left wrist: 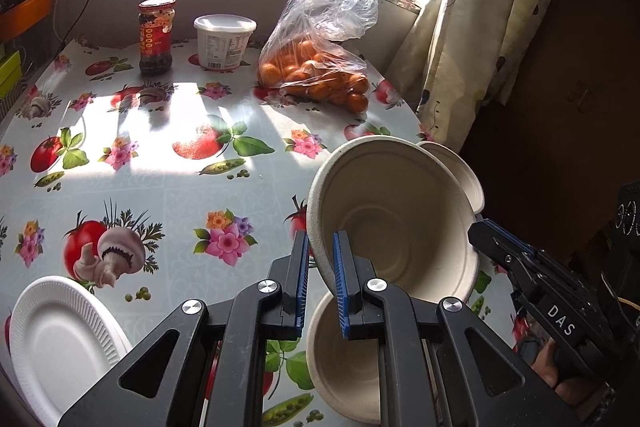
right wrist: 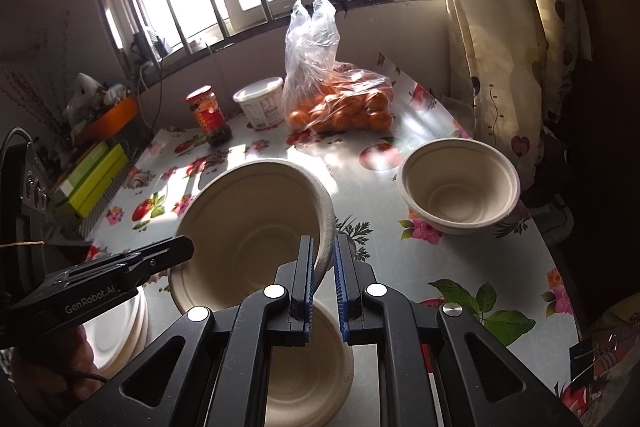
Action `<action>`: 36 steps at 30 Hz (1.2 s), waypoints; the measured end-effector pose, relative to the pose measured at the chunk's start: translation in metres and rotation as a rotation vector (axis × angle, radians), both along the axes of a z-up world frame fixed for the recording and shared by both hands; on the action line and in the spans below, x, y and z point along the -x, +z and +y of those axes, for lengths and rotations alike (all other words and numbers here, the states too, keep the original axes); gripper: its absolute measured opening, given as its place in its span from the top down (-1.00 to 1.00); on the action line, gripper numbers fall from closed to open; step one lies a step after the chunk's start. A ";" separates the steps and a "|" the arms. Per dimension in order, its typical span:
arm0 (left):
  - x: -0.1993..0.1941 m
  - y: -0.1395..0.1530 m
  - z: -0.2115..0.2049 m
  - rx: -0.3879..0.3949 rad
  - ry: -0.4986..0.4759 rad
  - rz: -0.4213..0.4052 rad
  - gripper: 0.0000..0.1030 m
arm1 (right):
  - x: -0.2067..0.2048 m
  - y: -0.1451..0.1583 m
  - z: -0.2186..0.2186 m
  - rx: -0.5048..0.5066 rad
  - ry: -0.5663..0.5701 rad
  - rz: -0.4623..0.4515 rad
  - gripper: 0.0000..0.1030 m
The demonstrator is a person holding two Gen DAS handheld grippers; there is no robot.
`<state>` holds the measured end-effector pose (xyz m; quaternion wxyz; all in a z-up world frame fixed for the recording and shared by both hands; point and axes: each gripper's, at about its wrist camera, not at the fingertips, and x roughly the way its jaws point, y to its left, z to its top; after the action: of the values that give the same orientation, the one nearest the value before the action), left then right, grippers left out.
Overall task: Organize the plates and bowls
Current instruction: 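Lift the held bowls with both grippers and carry them toward the other bowls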
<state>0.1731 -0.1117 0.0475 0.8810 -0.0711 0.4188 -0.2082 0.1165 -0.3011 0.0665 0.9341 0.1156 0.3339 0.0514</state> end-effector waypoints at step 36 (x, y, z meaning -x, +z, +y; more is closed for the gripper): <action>0.051 -0.023 0.007 0.000 -0.062 0.058 0.75 | 0.065 -0.021 0.011 0.002 -0.047 0.040 0.79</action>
<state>0.1220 -0.1043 0.0249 0.8616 -0.0642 0.4463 -0.2331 0.0513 -0.2903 0.0455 0.9282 0.1237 0.3498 0.0267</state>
